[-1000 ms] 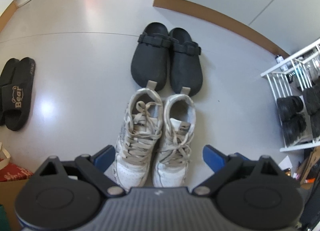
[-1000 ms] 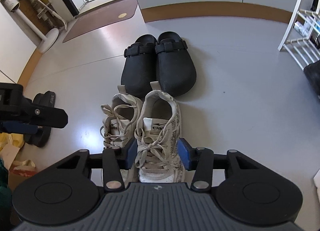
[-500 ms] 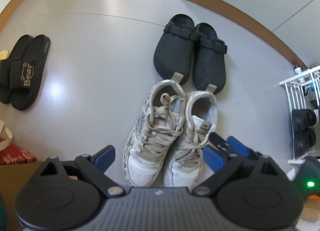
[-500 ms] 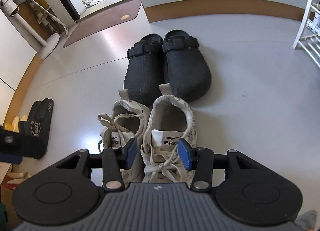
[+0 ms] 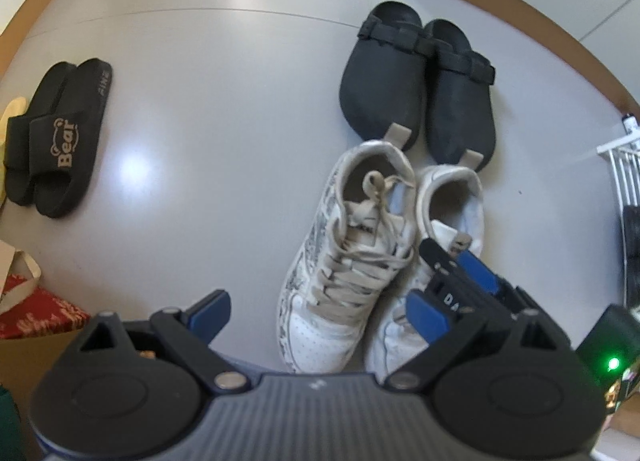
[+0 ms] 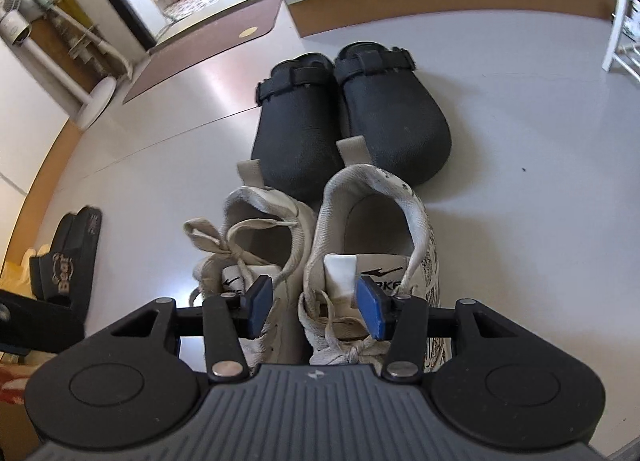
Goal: Organize scattered shoes
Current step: 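Lower the right tool into the pair of white ERKE sneakers, then close the right tool on both white ERKE sneakers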
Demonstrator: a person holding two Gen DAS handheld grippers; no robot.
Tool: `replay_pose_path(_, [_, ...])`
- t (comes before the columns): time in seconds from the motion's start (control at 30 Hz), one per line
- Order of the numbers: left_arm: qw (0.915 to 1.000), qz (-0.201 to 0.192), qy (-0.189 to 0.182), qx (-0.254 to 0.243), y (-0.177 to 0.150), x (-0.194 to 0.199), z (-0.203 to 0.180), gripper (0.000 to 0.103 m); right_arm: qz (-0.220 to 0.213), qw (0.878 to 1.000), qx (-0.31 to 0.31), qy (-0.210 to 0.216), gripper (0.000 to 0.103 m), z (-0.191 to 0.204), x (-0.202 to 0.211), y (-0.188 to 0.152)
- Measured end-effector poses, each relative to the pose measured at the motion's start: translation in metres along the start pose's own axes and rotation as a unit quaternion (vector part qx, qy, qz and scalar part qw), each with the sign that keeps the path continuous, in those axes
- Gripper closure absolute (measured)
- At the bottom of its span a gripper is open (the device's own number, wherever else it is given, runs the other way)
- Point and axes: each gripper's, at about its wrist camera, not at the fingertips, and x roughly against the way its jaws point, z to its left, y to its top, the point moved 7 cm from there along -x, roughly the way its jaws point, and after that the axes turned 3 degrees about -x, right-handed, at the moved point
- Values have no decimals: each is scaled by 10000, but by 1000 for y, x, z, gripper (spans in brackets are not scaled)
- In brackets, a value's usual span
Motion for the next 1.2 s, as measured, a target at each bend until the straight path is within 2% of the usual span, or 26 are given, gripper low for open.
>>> replay_pose_path(0.2, [9995, -3, 194, 246, 7, -5, 12, 7, -420, 9989, -176, -78, 51, 4, -9, 3])
replay_pose_path(0.33, [9994, 52, 240, 229, 13, -13, 13, 7, -559, 9982, -186, -107, 51, 11, -12, -2])
replay_pose_path(0.43, [9990, 168, 267, 309, 15, -21, 15, 7, -507, 9986, -156, -69, 52, 18, -16, -5])
replay_pose_path(0.5, [9988, 230, 275, 333, 17, -27, 14, 7, -478, 9985, -111, -255, 52, 18, -20, -4])
replay_pose_path(0.63, [9989, 269, 271, 268, 21, -33, 8, 7, -387, 9986, -104, -339, 52, 16, -28, 1])
replay_pose_path(0.8, [9989, 181, 333, 292, 27, -32, 10, 7, -256, 9990, -25, -352, 53, 15, -37, -3])
replay_pose_path(1.0, [9985, 149, 280, 455, 27, -29, 15, 7, -9, 9992, 30, -409, 53, 20, -38, -25])
replay_pose_path(1.1, [9984, 105, 278, 476, 27, -26, 17, 7, 20, 9981, 229, -573, 52, 24, -35, -30])
replay_pose_path(1.2, [9984, 75, 286, 492, 28, -25, 19, 7, 34, 9984, 125, -558, 52, 21, -35, -31])
